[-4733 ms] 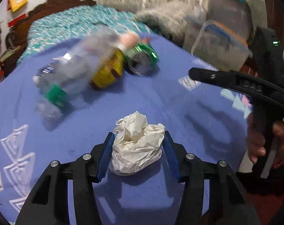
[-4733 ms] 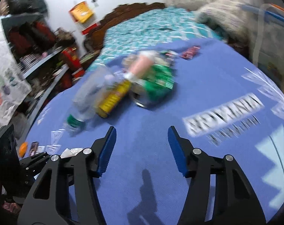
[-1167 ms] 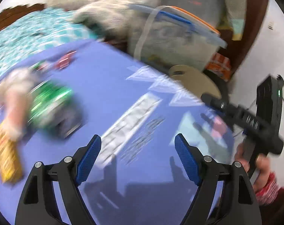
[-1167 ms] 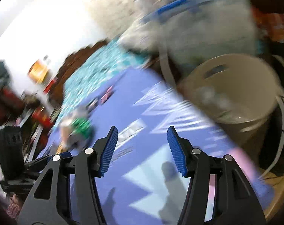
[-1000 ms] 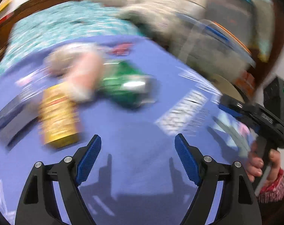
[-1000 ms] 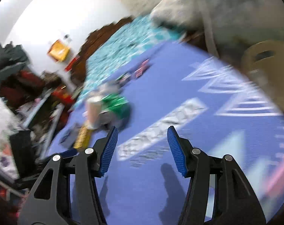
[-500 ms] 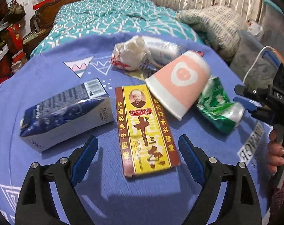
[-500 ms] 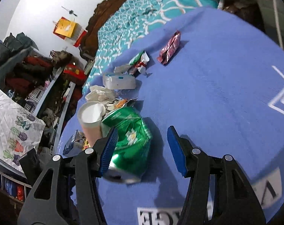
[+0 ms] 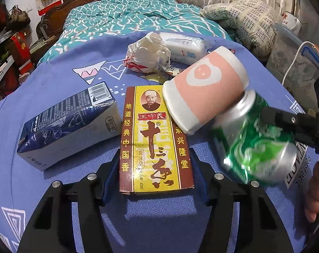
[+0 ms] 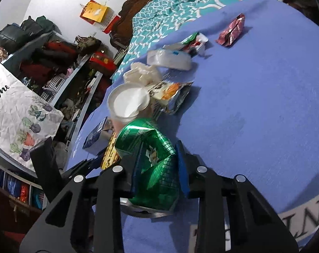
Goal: Collect trash
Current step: 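Grasp the yellow spice box with the left tool while the right tool grasps the green can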
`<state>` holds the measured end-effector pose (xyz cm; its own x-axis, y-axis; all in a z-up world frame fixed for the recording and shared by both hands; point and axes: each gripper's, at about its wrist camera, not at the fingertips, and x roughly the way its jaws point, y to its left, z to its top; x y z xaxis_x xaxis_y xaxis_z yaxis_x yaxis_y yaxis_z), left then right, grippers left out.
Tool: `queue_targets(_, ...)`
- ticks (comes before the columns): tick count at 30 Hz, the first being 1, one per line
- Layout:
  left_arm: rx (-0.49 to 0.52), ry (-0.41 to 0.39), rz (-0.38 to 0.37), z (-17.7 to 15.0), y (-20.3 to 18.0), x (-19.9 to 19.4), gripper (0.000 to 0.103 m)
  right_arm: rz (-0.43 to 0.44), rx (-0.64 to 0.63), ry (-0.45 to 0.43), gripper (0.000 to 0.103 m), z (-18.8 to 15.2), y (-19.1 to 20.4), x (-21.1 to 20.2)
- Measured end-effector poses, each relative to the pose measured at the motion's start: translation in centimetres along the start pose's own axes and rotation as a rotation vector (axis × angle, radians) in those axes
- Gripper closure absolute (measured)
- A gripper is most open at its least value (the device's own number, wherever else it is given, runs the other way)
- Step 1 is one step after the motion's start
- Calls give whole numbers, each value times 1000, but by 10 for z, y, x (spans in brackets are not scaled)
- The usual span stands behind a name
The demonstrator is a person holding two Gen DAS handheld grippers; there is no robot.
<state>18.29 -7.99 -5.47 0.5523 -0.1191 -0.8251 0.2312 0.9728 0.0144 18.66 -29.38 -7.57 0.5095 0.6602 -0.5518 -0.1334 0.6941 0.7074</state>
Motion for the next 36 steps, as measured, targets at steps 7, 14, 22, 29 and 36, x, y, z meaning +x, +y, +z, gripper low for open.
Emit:
queue_targets(7, 30, -10, 27, -8, -6, -7, 47, 12, 42, -31, 78, -14, 2, -12)
queue_targets(14, 46, -17, -12, -49, 2, -38, 47, -18, 107, -142, 81, -51, 0, -58)
queue_targets(22, 54, -15, -62, -103, 16, -77, 46, -134, 156, -283, 82, -109, -6, -122)
queue_targets(29, 48, -2, -42, -108, 14, -84, 17, -51, 252, -213, 78, -142, -18, -129)
queue_targets(36, 36, 17, -5, -94, 11, -77, 23, -19, 289, -179, 56, -143, -25, -119)
